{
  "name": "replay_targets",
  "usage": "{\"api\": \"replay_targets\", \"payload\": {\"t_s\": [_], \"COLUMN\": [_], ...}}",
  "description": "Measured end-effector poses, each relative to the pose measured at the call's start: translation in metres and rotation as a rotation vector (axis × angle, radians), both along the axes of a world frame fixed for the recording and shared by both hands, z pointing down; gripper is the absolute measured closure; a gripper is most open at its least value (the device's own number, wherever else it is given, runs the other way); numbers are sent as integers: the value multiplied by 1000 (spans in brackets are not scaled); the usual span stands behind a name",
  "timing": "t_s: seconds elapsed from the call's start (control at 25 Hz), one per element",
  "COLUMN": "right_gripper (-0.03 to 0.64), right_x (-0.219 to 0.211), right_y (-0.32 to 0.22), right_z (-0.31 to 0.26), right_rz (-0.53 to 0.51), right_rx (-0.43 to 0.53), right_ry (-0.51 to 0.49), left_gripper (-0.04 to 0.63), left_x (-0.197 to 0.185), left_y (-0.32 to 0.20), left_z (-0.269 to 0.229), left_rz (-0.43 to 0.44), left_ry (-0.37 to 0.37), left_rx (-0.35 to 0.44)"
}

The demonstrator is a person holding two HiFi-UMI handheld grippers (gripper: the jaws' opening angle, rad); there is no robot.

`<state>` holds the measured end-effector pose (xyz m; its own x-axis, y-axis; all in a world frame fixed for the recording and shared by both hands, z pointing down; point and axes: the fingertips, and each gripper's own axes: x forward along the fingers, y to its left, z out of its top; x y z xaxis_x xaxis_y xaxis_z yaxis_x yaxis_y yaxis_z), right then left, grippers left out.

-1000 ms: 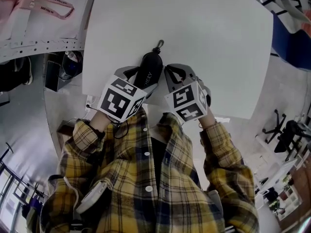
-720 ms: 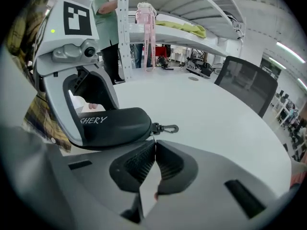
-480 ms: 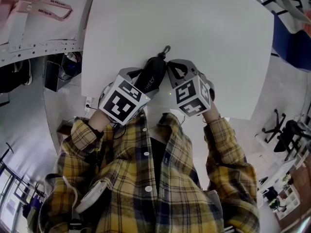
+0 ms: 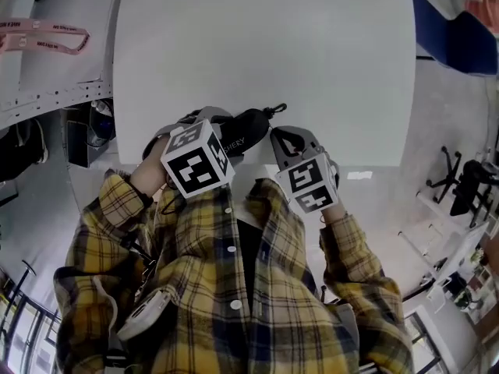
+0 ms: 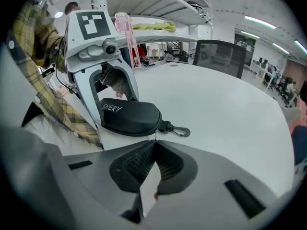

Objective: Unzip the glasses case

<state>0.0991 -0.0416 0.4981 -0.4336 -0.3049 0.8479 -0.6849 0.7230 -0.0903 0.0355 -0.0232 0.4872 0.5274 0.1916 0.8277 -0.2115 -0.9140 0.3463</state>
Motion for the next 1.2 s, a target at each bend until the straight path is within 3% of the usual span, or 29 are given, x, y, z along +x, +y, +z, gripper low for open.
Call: {"api": "replay_targets", "payload": {"t_s": [0.2, 0.36, 0.6, 0.88, 1.04, 1.2], "right_gripper": [618, 617, 617, 617, 617, 616], "right_x": [9, 16, 19, 7, -6, -7], "right_y": [24, 21, -1, -23, -33, -35], "right_z": [3, 0, -9, -9, -7, -4], "right_rz": [118, 84, -74, -351, -509, -598], "right_rx": [-11, 44, 84, 108, 116, 122], "right_ry": [-43, 4, 84, 135, 140, 118], "left_gripper": [261, 264, 265, 265, 265, 265], "left_x": [8, 10, 12, 11, 12, 15], "left_y": [12, 13, 12, 13, 12, 13], "left_z": [0, 0, -1, 0, 1, -2], "left_rz": [154, 187, 187, 197, 186, 187], "left_ry": [10, 5, 20, 22, 24, 21], "left_rx": [-1, -40, -43, -17, -16, -7]}}
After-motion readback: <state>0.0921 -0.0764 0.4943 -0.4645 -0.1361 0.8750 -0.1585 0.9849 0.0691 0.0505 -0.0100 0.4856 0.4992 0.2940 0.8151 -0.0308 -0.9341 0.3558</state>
